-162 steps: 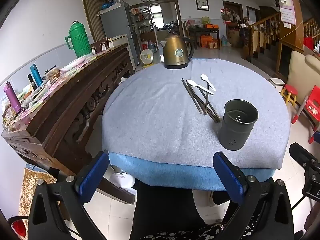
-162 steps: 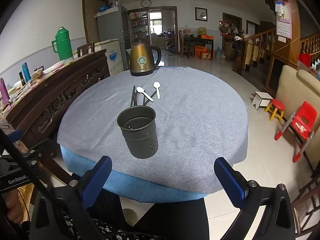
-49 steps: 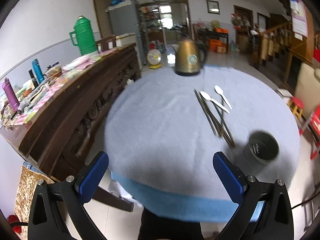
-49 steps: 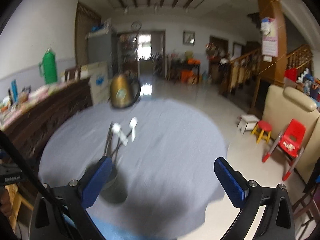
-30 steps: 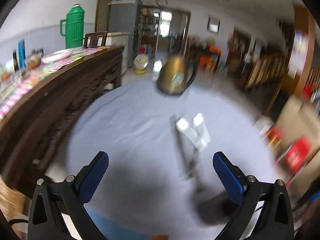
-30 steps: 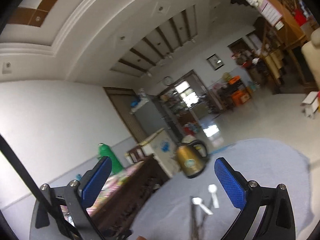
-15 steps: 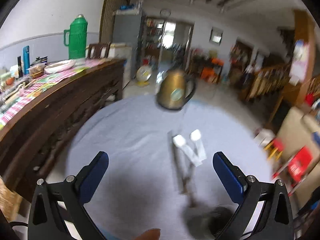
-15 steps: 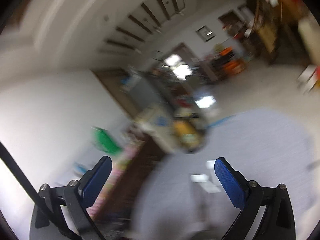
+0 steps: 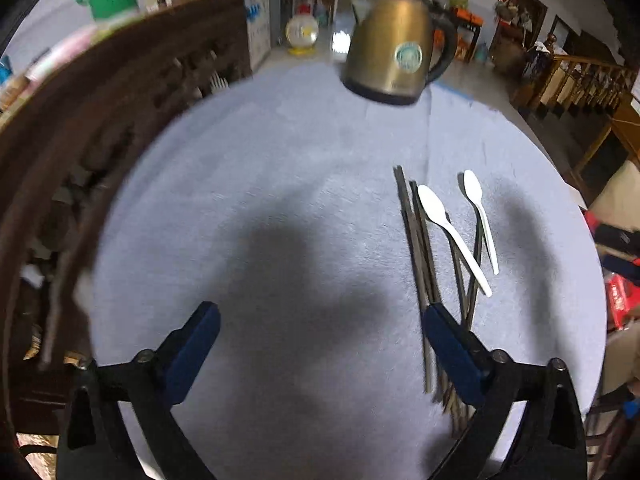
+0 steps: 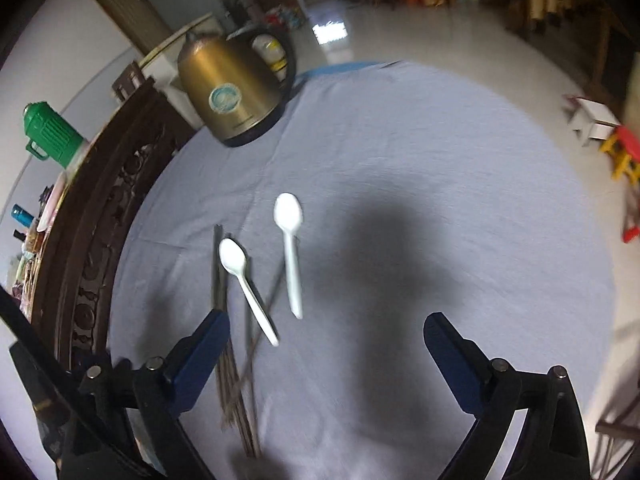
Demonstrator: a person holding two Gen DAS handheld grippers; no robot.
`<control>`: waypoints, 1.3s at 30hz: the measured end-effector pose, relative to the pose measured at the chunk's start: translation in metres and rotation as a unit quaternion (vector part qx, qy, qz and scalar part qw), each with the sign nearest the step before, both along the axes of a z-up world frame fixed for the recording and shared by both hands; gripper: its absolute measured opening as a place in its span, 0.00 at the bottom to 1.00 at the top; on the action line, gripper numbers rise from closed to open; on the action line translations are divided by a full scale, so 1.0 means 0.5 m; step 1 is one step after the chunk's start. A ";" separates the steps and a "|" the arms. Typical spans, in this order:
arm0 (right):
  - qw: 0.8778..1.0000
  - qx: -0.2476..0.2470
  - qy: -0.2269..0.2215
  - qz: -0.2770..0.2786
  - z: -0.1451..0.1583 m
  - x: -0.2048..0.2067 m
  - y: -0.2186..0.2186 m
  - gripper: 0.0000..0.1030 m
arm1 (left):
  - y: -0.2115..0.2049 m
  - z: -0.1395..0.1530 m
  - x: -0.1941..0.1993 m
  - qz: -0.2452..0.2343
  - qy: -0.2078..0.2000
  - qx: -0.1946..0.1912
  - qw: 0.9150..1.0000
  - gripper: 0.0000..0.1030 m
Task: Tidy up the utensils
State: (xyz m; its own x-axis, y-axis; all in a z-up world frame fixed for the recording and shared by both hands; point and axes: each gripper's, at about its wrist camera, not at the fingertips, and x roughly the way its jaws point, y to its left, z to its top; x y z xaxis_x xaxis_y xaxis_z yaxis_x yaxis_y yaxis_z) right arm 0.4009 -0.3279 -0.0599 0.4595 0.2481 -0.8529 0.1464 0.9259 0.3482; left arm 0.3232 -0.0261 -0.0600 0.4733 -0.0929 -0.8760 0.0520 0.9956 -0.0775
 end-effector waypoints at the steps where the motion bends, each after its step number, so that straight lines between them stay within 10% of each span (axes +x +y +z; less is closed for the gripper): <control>1: 1.000 0.004 0.001 0.006 -0.020 0.035 0.017 0.97 | -0.007 -0.009 0.011 -0.004 0.009 -0.005 1.000 0.95; 13: 0.994 0.013 0.091 0.060 -0.171 0.276 0.118 0.71 | 0.011 -0.049 0.118 -0.012 0.030 -0.011 0.999 0.95; 20: 0.993 -0.055 0.083 0.061 -0.187 0.306 0.145 0.08 | -0.017 -0.051 0.152 -0.028 0.039 -0.033 0.998 0.80; 27: 0.999 -0.010 0.040 0.024 -0.162 0.264 0.066 0.07 | -0.099 -0.064 0.178 -0.053 0.062 -0.065 0.995 0.47; 34: 0.998 0.049 0.009 0.036 -0.143 0.228 0.012 0.12 | -0.171 -0.106 0.215 -0.049 0.088 -0.061 0.993 0.47; 39: 0.996 0.079 0.006 0.043 -0.149 0.228 -0.001 0.40 | -0.192 -0.122 0.243 -0.037 0.076 -0.060 0.995 0.47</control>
State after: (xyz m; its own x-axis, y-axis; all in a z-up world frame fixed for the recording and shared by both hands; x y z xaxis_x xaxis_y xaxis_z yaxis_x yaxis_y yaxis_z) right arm 0.5149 -0.3285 -0.1346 0.4217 0.4173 -0.8050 0.0741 0.8690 0.4893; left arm 0.4447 -0.1222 -0.1211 0.3236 -0.2304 -0.9177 0.1040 0.9727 -0.2075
